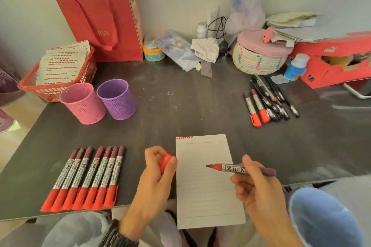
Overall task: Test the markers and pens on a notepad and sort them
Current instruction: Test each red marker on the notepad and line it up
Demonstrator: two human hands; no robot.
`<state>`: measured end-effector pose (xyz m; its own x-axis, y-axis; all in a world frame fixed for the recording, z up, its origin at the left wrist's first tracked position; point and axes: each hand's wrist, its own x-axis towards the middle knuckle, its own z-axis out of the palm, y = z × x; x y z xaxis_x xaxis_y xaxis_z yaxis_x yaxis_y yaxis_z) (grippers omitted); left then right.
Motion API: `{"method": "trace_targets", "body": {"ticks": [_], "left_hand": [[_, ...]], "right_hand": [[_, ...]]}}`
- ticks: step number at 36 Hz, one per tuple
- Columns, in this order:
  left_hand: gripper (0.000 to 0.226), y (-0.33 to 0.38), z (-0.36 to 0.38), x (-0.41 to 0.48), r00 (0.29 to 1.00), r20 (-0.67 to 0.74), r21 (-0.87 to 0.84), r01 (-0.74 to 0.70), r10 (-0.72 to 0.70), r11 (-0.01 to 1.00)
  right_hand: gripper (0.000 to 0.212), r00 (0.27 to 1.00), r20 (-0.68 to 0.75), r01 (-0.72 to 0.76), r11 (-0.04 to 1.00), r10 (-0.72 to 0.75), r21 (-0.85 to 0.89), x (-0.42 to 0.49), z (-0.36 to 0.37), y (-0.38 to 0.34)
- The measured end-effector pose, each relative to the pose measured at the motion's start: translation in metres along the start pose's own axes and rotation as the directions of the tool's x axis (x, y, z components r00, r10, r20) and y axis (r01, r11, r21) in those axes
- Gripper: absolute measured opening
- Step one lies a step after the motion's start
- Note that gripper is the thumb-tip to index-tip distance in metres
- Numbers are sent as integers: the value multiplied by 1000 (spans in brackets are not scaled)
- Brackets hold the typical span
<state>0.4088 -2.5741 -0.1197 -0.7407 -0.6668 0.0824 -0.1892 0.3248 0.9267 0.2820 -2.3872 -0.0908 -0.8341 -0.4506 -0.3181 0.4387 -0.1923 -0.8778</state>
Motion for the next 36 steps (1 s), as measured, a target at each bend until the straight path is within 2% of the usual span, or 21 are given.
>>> {"method": "trace_targets", "body": {"ticks": [5,11,15,21,26,32,36], "left_hand": [[27,10,0,-21,995,59,39,-81,79,996],[27,22,2,-34,996,45,-11,-83,83,997],[24,27,3,-36,993,75,15,-98,96,995],[24,30,2,-34,978,126,98,-179,166,979],[22,32,4,-33,966,178,94,-208,189,974],[22,35,12,-36,963,144,86,-239,226,967],[21,33,5,-35,962,150,94,-245,230,965]], "right_hand": [[34,999,-33,28,999,-30,-46,-10,-1,1],[40,998,-19,49,993,-51,-110,-16,3,4],[44,999,20,47,986,-45,-158,-20,8,7],[42,999,23,35,989,-32,-144,-21,13,9],[36,999,36,-7,992,11,-125,-26,16,13],[36,998,31,-55,997,57,-49,-30,20,20],[35,994,86,-65,996,70,-56,-31,17,20]]}}
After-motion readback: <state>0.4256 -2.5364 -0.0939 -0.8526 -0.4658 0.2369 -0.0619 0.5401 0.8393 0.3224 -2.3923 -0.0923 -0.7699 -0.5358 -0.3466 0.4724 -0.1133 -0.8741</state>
